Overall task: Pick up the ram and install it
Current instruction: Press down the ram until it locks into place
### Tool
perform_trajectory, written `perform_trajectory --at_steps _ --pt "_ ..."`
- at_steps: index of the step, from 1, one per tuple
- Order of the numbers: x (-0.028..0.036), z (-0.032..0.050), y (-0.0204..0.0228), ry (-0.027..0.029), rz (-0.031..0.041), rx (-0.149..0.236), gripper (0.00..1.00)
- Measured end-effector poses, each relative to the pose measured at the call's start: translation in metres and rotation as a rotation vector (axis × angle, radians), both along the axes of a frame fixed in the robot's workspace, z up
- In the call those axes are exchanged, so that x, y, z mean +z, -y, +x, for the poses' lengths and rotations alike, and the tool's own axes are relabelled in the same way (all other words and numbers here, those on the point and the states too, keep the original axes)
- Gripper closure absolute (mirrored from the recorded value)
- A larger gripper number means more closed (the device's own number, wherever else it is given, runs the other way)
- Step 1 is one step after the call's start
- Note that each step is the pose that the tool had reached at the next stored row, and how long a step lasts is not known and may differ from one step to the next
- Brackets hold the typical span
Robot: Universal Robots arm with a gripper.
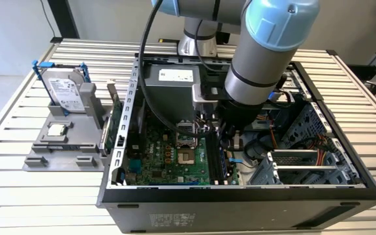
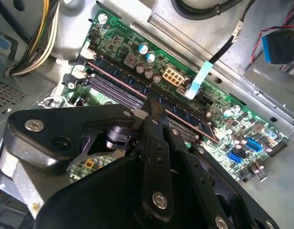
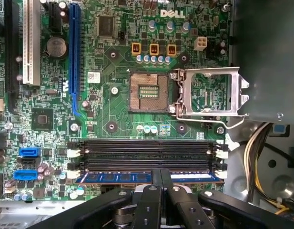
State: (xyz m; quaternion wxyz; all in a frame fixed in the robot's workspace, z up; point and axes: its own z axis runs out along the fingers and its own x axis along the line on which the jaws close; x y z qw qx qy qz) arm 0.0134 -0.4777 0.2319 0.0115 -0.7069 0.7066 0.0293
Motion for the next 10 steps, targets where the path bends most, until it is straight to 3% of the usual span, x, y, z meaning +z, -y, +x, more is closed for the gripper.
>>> perform_trajectory --at_steps 3,10 --pt "-0.0006 0.0 0.0 0.0001 0.0002 0.0 1.0" --pt "-0.0095 0.0012 0.0006 0.0004 -0.0011 0.0 1.0"
